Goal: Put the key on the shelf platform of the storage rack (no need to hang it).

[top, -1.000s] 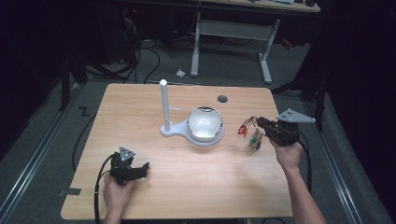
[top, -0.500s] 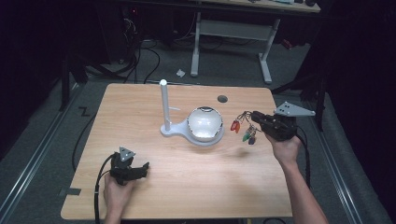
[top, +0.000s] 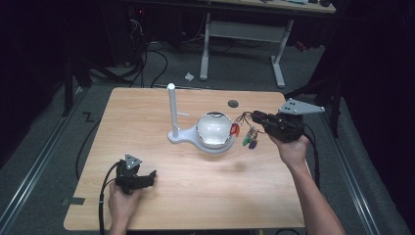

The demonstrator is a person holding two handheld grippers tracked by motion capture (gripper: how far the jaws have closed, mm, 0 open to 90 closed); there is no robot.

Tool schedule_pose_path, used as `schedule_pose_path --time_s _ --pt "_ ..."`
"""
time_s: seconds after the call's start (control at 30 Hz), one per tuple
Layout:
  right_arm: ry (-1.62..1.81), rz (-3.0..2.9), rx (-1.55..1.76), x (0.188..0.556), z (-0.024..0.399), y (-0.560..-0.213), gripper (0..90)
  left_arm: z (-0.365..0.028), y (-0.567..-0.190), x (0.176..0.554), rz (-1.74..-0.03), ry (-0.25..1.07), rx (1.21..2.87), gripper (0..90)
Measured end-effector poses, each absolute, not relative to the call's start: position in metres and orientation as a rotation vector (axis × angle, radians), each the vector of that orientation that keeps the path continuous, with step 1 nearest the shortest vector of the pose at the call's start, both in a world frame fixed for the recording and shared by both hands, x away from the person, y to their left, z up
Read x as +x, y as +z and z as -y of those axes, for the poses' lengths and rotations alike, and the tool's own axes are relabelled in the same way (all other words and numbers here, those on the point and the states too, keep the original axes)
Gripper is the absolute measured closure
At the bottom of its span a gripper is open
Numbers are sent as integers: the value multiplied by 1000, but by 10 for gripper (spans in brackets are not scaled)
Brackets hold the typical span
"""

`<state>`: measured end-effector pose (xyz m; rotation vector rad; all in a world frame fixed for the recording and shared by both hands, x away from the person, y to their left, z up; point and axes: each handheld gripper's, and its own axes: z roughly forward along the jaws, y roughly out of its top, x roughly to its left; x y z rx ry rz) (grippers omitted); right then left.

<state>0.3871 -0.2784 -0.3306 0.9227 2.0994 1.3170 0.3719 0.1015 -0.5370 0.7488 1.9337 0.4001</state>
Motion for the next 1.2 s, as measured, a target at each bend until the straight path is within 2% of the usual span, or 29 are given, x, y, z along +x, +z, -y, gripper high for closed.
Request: schedule_pose_path --time_s 0.77,1.2 --pt "1404 -2166 805 405 231 -304 822 -102 -537 372 -1932 401 752 150" --pt "1409 -2178 828 424 217 -310 822 -101 -537 372 -1938 394 744 150"
